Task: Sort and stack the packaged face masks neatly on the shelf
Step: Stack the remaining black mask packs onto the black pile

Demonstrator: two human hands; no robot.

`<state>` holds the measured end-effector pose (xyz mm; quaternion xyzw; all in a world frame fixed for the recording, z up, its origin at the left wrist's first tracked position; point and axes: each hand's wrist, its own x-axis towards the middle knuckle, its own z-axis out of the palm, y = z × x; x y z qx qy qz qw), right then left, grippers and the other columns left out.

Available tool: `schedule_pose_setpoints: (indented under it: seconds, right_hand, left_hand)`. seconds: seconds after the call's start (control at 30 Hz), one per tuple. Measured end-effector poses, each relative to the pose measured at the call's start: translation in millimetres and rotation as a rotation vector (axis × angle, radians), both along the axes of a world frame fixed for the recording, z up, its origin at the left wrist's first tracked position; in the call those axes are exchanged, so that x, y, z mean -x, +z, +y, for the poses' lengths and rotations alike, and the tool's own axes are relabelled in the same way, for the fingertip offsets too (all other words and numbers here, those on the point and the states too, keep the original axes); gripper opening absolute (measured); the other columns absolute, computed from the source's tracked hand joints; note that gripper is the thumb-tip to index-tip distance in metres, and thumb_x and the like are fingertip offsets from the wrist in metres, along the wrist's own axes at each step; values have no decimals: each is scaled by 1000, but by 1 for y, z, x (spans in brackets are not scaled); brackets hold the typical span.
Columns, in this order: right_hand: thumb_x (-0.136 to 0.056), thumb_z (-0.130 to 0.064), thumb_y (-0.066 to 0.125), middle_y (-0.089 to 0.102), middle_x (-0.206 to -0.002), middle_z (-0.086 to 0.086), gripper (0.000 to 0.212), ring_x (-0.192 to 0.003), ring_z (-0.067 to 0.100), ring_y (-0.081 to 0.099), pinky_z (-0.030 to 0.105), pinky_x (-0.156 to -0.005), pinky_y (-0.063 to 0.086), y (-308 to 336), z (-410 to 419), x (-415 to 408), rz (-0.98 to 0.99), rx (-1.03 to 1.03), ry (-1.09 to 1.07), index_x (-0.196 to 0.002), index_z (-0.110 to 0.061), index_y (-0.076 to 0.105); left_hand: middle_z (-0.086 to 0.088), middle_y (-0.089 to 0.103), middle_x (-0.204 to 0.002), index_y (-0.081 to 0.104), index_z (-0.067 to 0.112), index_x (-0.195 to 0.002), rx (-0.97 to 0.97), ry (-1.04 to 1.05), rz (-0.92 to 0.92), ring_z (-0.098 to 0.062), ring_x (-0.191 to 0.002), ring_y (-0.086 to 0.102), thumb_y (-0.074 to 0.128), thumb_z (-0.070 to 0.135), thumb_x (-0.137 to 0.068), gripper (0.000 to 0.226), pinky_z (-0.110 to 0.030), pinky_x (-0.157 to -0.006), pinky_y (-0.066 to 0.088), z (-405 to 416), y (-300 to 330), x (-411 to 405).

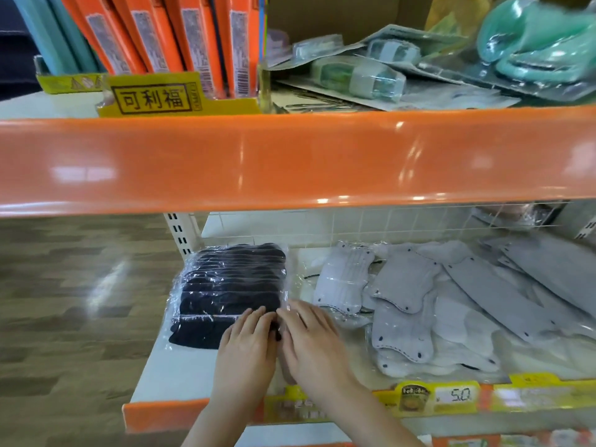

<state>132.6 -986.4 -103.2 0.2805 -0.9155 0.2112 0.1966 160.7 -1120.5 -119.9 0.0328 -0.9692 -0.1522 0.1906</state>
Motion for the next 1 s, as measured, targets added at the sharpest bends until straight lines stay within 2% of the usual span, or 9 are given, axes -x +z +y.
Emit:
schedule_pose_setpoints:
  seconds: [0.1,0.23,0.33,0.43,0.57,0.63,0.77,0.9,1.0]
  right_hand:
    - [-76,-17,59,63,-115,0,30,-106,19,59,33,-92,51,5,31,3,59,-34,-80,-105,-19,66]
    - [-59,-15,80,65,-111,1,48,-101,20,63,34,-87,53,10,70,2,52,-83,-182,-105,-21,68]
    - [-53,-20,85,65,-107,7,52,-99,26,64,37,-83,54,4,93,1,44,-140,-277,-102,-15,70]
    - [-48,-23,86,64,-114,16,63,-101,34,64,45,-83,55,-9,113,3,14,-181,-363,-106,-7,69]
    - [-50,-26,84,62,-117,19,73,-106,36,62,47,-86,54,-20,129,6,9,-182,-359,-115,-5,60]
    - [-50,-30,85,64,-114,18,74,-107,34,63,45,-88,53,-22,132,6,-2,-187,-356,-115,-5,59]
    - [-50,-34,85,67,-112,16,68,-106,30,65,41,-87,53,-26,135,7,-48,-191,-366,-108,-3,68]
    - [-54,-24,85,67,-111,16,55,-104,31,65,42,-87,55,-31,135,6,-68,-131,-344,-102,-3,69]
    - [-78,-25,59,67,-109,9,29,-101,28,65,40,-85,55,-30,133,0,-25,-21,-325,-99,-11,71]
  left_hand:
    - [0,72,-102,73,14,-96,-32,-90,45,-23,-98,68,41,24,-79,38,-35,-77,55,26,5,10]
    - [5,70,-99,72,17,-95,-61,-203,74,-17,-93,65,43,24,-77,35,-28,-76,50,61,5,20]
    - [6,70,-98,72,20,-96,-90,-284,50,-16,-91,66,42,24,-74,38,-27,-72,54,87,6,24]
    - [7,70,-99,70,25,-98,-126,-333,4,-13,-88,68,41,28,-69,41,-23,-67,54,108,10,26]
    - [9,66,-108,59,27,-109,-129,-402,1,-8,-98,56,45,32,-72,40,-20,-77,47,122,6,30]
    - [5,65,-112,60,23,-110,-126,-437,-3,-12,-101,57,45,29,-74,39,-23,-79,52,124,2,31]
    - [-4,66,-112,65,13,-106,-123,-480,-28,-21,-102,63,44,22,-75,39,-29,-79,56,122,-3,31]
    - [-2,66,-113,66,14,-106,-143,-481,-44,-19,-103,63,45,25,-79,36,-28,-80,55,121,-7,31]
    - [2,66,-114,65,17,-108,-173,-478,-47,-15,-105,60,45,24,-78,37,-28,-82,54,121,-8,31]
